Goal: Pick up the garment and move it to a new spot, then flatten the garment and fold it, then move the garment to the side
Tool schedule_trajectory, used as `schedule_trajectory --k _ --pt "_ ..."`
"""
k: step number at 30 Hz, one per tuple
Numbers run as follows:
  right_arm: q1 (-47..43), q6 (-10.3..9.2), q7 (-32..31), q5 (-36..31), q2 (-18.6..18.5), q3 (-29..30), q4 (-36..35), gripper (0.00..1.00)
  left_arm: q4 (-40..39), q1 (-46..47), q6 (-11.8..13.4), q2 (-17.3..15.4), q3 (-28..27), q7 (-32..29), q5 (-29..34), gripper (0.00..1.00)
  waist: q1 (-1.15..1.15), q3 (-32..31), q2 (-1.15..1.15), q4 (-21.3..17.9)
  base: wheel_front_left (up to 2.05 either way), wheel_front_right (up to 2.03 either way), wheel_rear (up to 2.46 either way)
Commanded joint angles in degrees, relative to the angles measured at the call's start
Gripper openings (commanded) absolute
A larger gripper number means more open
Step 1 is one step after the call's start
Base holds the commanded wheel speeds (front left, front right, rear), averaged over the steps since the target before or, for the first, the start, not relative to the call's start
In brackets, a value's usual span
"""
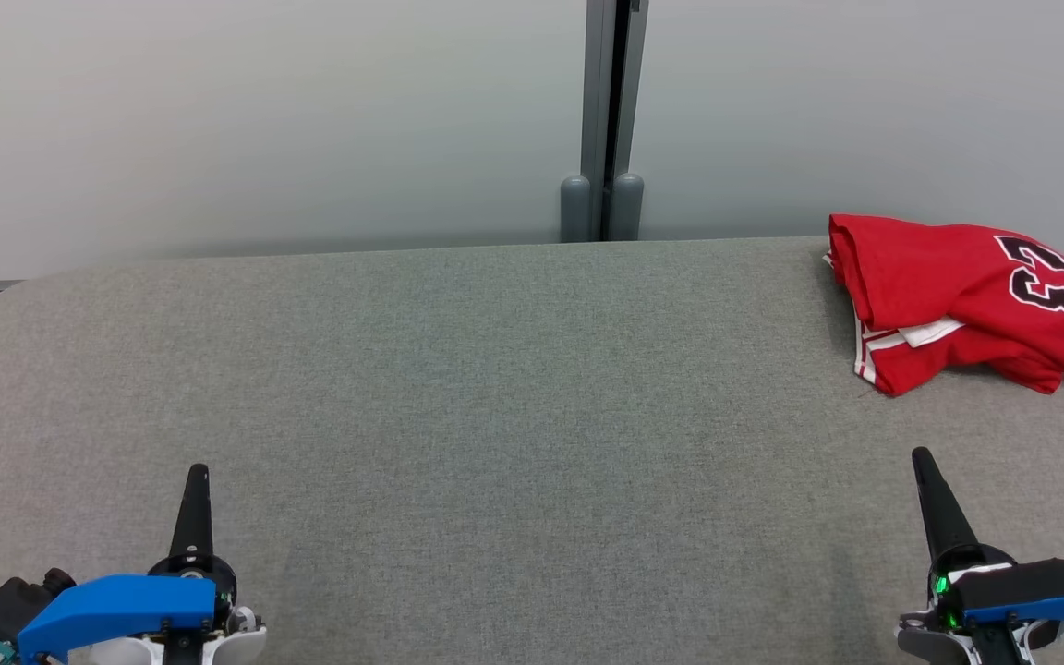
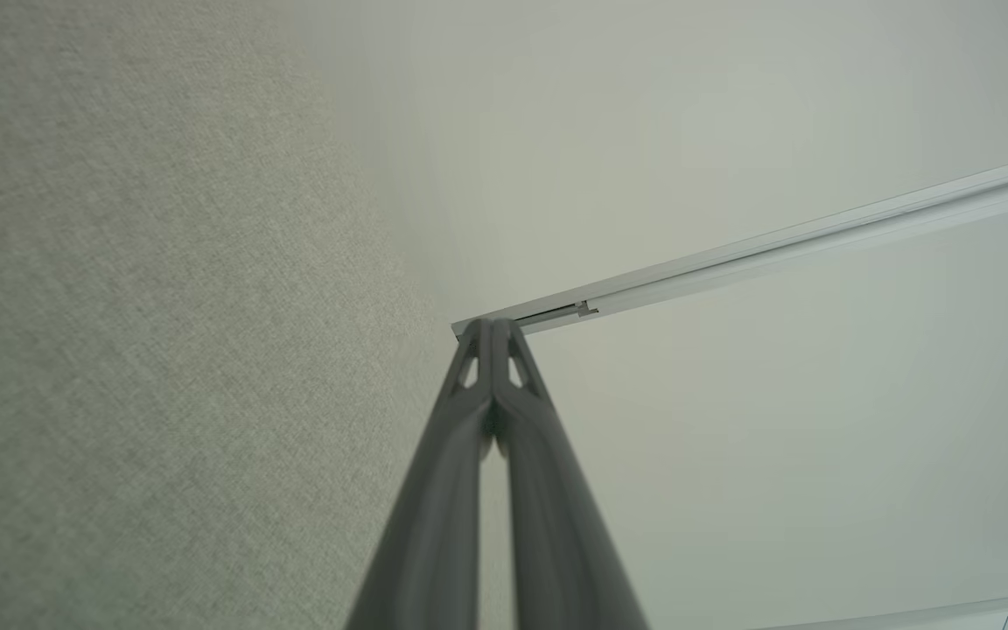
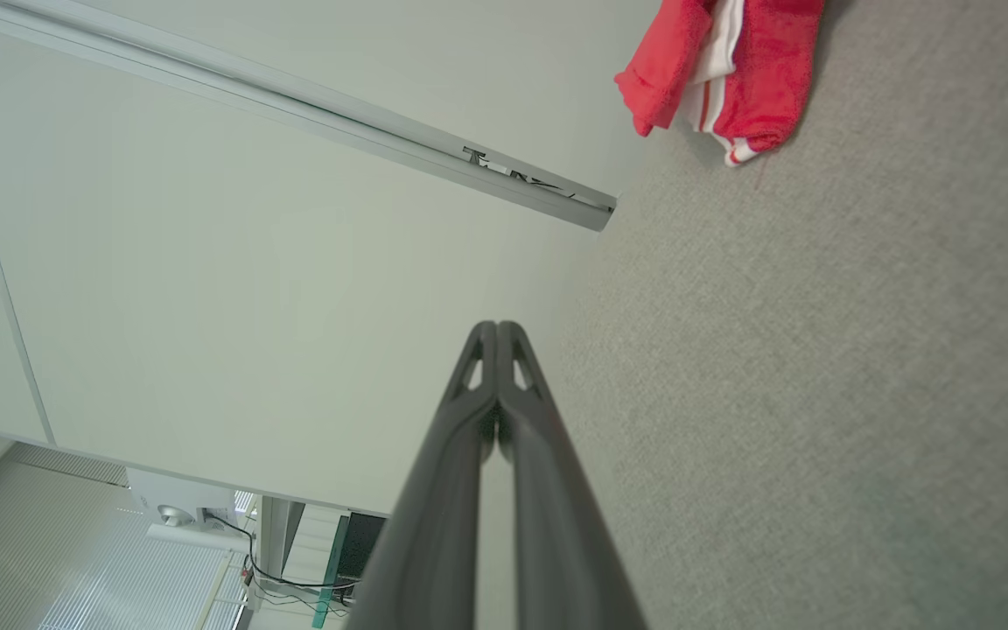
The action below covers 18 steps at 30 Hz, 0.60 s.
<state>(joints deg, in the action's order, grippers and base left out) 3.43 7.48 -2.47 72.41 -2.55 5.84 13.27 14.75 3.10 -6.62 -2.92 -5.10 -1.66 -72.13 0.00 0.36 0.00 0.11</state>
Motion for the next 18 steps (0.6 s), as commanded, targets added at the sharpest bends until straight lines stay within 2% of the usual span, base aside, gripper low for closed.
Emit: schedule_trajectory --k 1,18 --pt "1.23 0.02 -0.32 1.55 -0.43 0.14 -0.21 0.0 -0.52 1.33 -0.52 -0.01 -0.46 -0.4 -1.41 0.0 0.0 -0.01 0.0 0.0 0.0 0.0 0.0" --pt "2.12 0.02 -2.05 9.84 -0.47 0.45 0.23 0.0 -0.65 2.28 -0.73 0.03 -0.96 -2.42 -9.89 0.0 0.0 -0.08 0.0 -0.04 0.0 0.0 0.0"
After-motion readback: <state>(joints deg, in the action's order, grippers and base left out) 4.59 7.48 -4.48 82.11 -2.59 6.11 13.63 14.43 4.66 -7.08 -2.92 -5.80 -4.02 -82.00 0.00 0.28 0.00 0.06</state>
